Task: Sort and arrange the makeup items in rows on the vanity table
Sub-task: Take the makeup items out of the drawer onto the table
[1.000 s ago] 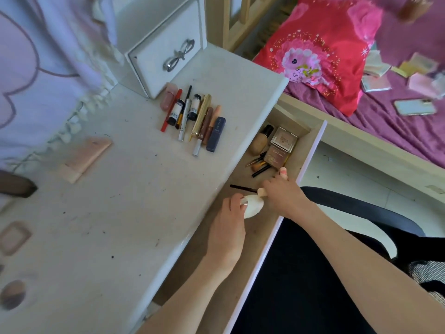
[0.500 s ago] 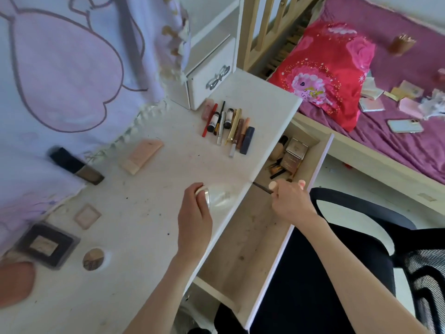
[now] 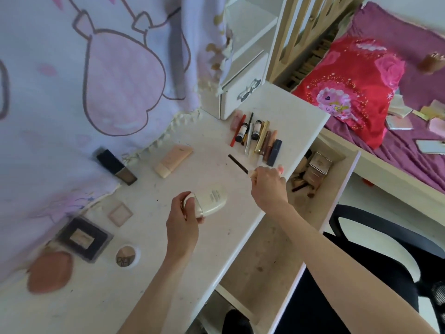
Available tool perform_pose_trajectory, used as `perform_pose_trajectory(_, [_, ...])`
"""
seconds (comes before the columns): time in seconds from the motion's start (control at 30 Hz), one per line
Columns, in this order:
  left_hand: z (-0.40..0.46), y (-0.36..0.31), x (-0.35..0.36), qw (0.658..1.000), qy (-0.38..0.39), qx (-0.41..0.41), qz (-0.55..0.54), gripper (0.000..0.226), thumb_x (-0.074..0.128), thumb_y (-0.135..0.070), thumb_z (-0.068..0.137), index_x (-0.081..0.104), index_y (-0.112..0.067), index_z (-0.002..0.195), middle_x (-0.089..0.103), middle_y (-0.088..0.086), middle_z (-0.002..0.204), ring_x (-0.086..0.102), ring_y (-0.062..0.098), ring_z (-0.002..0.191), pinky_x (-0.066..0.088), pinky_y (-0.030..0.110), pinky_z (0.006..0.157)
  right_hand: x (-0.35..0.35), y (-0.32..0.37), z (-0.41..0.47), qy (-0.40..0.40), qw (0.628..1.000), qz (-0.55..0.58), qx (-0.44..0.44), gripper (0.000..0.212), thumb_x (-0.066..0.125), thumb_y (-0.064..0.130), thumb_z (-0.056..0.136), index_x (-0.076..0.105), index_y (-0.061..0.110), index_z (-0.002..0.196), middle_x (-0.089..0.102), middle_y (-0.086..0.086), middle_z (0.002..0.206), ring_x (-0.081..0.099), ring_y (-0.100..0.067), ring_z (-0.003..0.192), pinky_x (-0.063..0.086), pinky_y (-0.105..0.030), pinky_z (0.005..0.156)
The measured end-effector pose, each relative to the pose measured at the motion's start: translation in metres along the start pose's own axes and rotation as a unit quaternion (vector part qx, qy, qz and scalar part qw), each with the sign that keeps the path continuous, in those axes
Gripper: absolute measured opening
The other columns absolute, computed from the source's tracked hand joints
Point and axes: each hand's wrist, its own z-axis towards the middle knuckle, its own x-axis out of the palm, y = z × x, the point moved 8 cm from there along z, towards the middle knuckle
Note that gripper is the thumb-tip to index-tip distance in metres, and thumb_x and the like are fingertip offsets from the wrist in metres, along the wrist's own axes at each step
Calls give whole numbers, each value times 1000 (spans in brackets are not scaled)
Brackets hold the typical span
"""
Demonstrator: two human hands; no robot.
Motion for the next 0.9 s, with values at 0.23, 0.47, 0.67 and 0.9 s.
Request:
perform_pose_trajectory(0.23, [14,20,-35,997,-59,-45,-24,16,40,-20,98,51,-17,109,56,6,113,62,29,91,51,15,54,41,30,34,11,1000,-22,-6,25,40,9,95,48,5,118,55,-13,117,46,-30,114,37,-39,95])
perform_pose_trajectory(0.47, [26,25,-34,995,-74,-56,-31,12,41,-24,98,52,-22,103,57,-11,95,66,15,67,52,23,59,45,28,50,23,999,-48,-5,28,44,15,97,46,3,122,54,-14,122,43,-31,120,40,-38,93])
perform_pose_trajectory(0.67, [22,44,-22,992,-59,-99,-43,13,42,-23,98,53,-20,103,57,-8,98,65,18,75,54,25,62,39,35,69,52,998,-32,18,31,50,10,93,45,3,123,53,-14,121,41,-29,121,43,-36,84])
perform_pose_trajectory(0.9, [26,50,-20,991,-49,-116,-45,12,42,-22,97,53,-22,101,58,-7,96,66,16,69,55,34,70,33,37,71,49,998,51,-3,37,50,-4,86,45,1,122,48,-17,124,37,-32,121,40,-39,94])
